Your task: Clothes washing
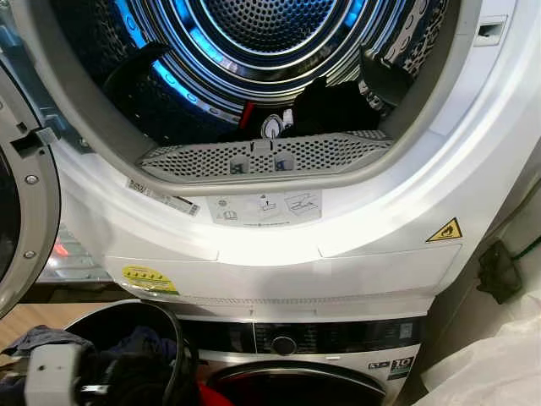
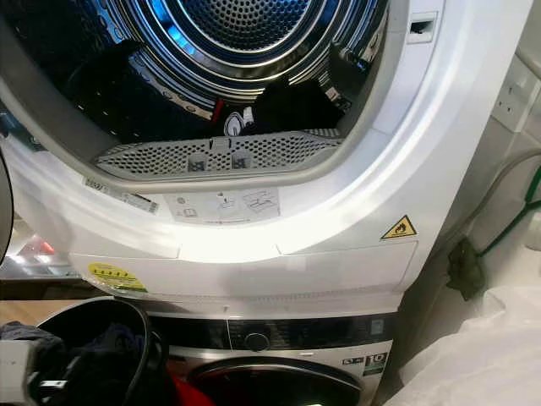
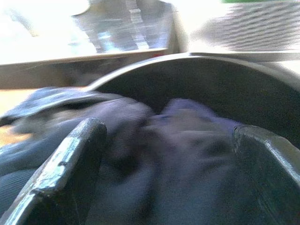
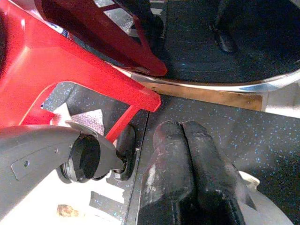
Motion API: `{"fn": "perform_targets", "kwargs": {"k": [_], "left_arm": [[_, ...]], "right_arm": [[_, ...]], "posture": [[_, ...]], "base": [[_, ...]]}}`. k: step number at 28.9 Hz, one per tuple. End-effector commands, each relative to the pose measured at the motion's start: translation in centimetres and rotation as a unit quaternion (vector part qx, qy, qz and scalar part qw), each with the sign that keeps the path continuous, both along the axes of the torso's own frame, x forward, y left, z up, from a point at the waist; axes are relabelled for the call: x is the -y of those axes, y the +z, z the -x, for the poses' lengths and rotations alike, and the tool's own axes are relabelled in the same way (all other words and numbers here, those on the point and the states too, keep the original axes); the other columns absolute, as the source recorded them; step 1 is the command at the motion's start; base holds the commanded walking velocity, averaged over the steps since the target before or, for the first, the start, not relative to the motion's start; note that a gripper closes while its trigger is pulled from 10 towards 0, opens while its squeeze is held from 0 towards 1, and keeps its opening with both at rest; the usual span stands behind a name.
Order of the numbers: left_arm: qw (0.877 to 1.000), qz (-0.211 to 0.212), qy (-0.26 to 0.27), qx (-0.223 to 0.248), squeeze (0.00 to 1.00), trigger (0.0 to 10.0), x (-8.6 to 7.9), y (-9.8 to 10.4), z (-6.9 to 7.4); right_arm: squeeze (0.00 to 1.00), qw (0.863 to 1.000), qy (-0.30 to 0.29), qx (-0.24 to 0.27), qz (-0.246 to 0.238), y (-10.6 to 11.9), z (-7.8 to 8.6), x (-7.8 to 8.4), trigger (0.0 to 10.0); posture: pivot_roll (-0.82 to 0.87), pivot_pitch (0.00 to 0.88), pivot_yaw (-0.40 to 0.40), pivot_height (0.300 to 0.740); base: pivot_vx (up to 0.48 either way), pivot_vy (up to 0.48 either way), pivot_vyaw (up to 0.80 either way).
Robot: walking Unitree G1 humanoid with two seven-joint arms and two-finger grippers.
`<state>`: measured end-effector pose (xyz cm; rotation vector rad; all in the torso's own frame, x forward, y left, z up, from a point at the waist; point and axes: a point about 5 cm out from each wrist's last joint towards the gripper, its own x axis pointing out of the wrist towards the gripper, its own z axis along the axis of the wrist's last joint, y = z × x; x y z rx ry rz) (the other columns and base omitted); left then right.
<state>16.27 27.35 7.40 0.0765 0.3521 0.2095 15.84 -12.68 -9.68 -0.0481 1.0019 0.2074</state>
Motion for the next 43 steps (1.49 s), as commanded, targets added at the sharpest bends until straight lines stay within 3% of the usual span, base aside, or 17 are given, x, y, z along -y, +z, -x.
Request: {"fn": "perform_targets", "kwargs": {"k": [1,9,14,20,24,25,27,28,30,32,40,43], "left_arm": [[0.999,-0.009,0.040,-0.003,0.00,10.0,-1.1,-0.2,0.3],[0.988,0.023,0.151,0.011,0.00,10.0,-2.3,-1.1,0.2],[0.976,0.096,0.187,0.048,0.00,10.0,-2.0,-1.0,-0.4],[0.971,0.101,0.212,0.041,0.00,10.0,-1.9,-1.4,-0.1],[0.959,0.105,0.259,0.056,0.00,10.0,-2.5,-1.3,0.3],[0.958,0.106,0.260,0.064,0.00,10.0,-2.6,-1.1,0.3],[0.976,0.060,0.194,0.078,0.00,10.0,-2.1,0.0,-0.5],[0.987,-0.002,0.129,0.092,0.00,10.0,-1.3,1.2,-1.1],[0.991,-0.049,0.065,0.109,0.00,10.0,-0.3,2.2,-1.7],[0.990,-0.062,0.027,0.123,0.00,10.0,0.7,2.6,-2.1],[0.985,-0.096,0.034,0.137,0.00,10.0,1.2,2.9,-1.1],[0.987,-0.058,0.075,0.128,0.00,10.0,0.9,2.1,-0.4]], "right_arm": [[0.00,1.000,0.004,-0.003,-0.008,-0.1,0.2,-0.6,10.0],[0.00,1.000,0.003,-0.004,-0.008,0.0,0.2,-0.7,10.0],[0.00,1.000,0.002,-0.004,-0.008,0.0,0.2,-0.6,10.0],[0.00,1.000,0.002,-0.005,-0.008,-0.1,0.2,-0.6,10.0],[0.00,1.000,0.002,-0.005,-0.008,-0.1,0.2,-0.6,10.0],[0.00,1.000,0.003,-0.005,-0.008,-0.1,0.2,-0.6,10.0],[0.00,1.000,0.005,-0.005,-0.007,-0.1,0.2,-0.6,10.0],[0.00,1.000,0.007,-0.006,-0.007,-0.1,0.2,-0.7,10.0],[0.00,1.000,0.007,-0.006,-0.007,-0.1,0.2,-0.7,10.0],[0.00,1.000,0.009,-0.006,-0.008,-0.1,0.2,-0.7,10.0],[0.00,1.000,0.009,-0.005,-0.010,0.0,0.1,-0.7,10.0],[0.00,1.000,0.012,-0.006,-0.008,-0.1,0.2,-0.6,10.0]], "posture": [[0.12,0.000,0.148,0.740],[0.12,0.000,0.148,0.740],[0.12,0.000,0.146,0.740],[0.12,0.000,0.147,0.740],[0.12,0.000,0.146,0.740],[0.12,0.000,0.146,0.740],[0.12,0.000,0.143,0.740],[0.12,0.000,0.145,0.740],[0.13,0.000,0.143,0.740],[0.13,0.000,0.144,0.740],[0.13,0.000,0.143,0.740],[0.13,0.000,0.133,0.740]], "base": [[0.000,0.000,0.00],[0.000,0.000,0.00],[0.000,0.000,0.00],[0.000,0.000,0.00],[0.000,0.000,0.00],[0.000,0.000,0.00],[0.000,0.000,0.00],[0.000,0.000,0.00],[0.000,0.000,0.00],[0.000,0.000,0.00],[0.000,0.000,0.00],[0.000,0.000,0.00]]}}
